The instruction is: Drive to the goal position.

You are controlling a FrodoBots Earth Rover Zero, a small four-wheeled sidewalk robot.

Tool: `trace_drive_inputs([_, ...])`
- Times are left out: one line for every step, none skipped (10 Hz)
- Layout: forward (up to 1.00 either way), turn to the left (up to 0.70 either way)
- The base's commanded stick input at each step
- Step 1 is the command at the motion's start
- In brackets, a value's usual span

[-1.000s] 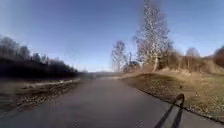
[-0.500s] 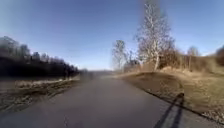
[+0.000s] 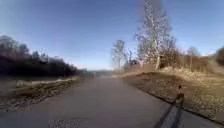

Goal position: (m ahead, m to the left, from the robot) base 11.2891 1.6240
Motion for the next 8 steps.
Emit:
trace_drive_inputs([0.85,0.00])
trace_drive_inputs([0.85,0.00])
trace_drive_inputs([0.85,0.00])
trace_drive_inputs([0.85,0.00])
trace_drive_inputs([0.85,0.00])
trace_drive_inputs([0.85,0.00])
trace_drive_inputs([0.85,0.00])
trace_drive_inputs([0.85,0.00])
